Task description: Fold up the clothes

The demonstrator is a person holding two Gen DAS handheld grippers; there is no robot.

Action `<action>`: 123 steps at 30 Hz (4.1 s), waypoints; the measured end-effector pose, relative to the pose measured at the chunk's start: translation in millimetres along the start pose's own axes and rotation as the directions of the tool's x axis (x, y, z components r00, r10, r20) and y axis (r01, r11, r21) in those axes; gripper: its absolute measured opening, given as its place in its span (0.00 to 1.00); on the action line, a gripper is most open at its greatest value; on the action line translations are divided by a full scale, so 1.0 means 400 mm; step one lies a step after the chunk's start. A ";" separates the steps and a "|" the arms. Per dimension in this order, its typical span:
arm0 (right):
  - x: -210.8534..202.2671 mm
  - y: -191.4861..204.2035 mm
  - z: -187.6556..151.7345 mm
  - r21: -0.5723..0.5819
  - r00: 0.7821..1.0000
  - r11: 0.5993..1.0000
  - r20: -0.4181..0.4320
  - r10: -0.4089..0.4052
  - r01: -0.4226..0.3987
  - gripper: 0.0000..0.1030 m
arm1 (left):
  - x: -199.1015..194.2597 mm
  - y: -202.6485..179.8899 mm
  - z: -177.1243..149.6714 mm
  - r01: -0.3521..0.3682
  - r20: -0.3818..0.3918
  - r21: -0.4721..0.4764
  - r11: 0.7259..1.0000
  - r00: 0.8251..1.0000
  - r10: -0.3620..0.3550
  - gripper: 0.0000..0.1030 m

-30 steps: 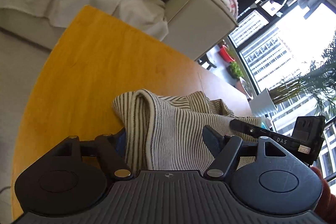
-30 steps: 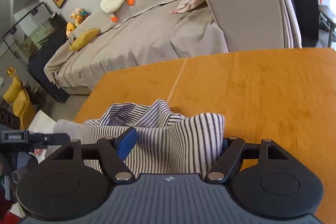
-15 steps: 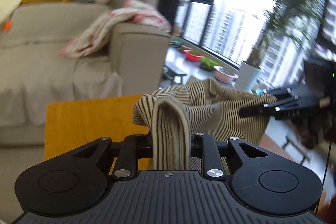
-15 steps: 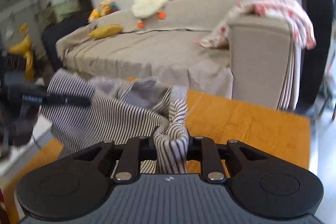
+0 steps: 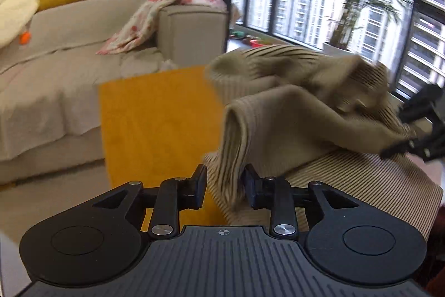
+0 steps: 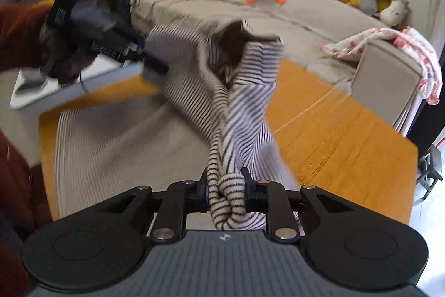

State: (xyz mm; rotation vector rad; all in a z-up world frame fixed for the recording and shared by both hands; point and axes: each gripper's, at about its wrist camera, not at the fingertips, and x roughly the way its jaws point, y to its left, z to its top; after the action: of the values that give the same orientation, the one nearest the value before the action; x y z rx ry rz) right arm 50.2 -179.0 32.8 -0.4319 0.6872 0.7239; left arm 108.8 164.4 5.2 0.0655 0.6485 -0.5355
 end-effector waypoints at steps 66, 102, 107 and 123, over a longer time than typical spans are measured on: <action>0.095 -0.404 -0.090 0.695 0.986 0.719 0.116 -0.122 0.008 0.67 | 0.249 0.005 0.171 -0.005 -0.213 -0.421 0.907 0.972 -0.094 0.80; 0.010 -0.338 -0.124 0.524 0.977 0.843 0.086 -0.194 0.121 0.85 | -0.075 -0.087 0.123 0.126 0.043 -0.428 0.895 0.992 -0.119 0.68; -0.015 -0.382 -0.054 0.518 0.957 0.852 0.203 -0.207 0.075 1.00 | 0.023 -0.132 0.124 0.307 0.111 -0.520 0.797 0.950 -0.293 0.80; 0.110 -0.263 -0.127 0.659 0.979 0.746 0.068 -0.193 0.101 1.00 | 0.461 -0.126 0.248 0.098 -0.079 -0.187 0.977 0.990 -0.114 0.84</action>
State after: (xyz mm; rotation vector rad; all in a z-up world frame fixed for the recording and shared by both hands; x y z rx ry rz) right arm 129.3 -259.5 -20.3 0.2117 0.7240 0.3152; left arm 262.1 15.0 -19.2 -0.1196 0.7893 -0.5763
